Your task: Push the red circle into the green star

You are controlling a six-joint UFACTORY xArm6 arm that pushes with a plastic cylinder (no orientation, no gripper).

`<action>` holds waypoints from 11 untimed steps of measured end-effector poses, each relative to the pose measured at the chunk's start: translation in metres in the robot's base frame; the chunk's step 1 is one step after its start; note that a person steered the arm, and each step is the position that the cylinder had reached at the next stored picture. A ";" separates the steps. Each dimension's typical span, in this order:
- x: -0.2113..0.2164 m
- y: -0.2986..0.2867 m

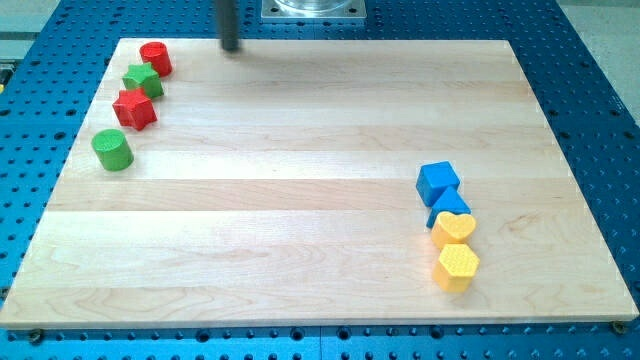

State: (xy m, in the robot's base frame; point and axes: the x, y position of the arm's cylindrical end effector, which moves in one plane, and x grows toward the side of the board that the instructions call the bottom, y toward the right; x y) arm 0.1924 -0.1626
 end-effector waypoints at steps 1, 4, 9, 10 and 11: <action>-0.001 -0.065; 0.004 -0.122; -0.001 -0.084; 0.002 -0.075; 0.031 -0.075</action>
